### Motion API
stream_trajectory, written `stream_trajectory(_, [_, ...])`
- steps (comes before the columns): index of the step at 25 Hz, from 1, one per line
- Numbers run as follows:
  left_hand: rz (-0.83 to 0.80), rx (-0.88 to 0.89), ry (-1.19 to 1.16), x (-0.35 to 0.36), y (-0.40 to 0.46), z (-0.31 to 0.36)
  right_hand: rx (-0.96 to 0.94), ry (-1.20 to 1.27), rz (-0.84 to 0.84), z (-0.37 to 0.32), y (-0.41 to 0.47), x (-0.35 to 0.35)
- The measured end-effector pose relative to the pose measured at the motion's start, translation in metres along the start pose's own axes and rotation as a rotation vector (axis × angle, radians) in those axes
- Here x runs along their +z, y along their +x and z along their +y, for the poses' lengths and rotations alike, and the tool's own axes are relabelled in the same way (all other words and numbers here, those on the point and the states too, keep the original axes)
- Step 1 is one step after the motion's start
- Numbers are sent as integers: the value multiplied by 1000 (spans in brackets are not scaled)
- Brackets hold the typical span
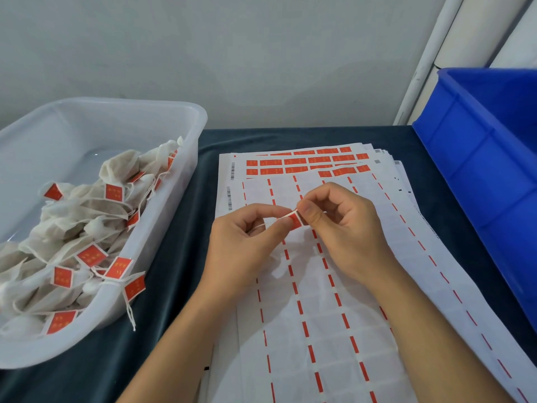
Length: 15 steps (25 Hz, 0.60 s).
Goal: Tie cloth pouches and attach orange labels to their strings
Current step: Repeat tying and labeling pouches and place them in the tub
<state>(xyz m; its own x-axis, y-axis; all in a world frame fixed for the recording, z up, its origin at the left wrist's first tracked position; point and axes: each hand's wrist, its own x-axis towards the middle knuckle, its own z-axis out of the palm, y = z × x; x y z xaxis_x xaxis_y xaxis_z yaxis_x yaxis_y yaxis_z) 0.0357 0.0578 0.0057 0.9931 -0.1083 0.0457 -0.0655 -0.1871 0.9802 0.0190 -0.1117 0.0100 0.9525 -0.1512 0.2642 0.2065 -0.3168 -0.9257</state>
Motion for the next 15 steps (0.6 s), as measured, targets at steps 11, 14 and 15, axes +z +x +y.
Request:
stream_trajectory(11, [-38,-98,-106,-4,5,0,25,42,-25,-1,0,0])
stream_trajectory(14, [-37,-98,-94,-4,4,0,25,47,-30,-1,0,-1])
stream_trajectory(15, [-38,-96,-94,-4,4,0,24,48,-32,-1,0,-1])
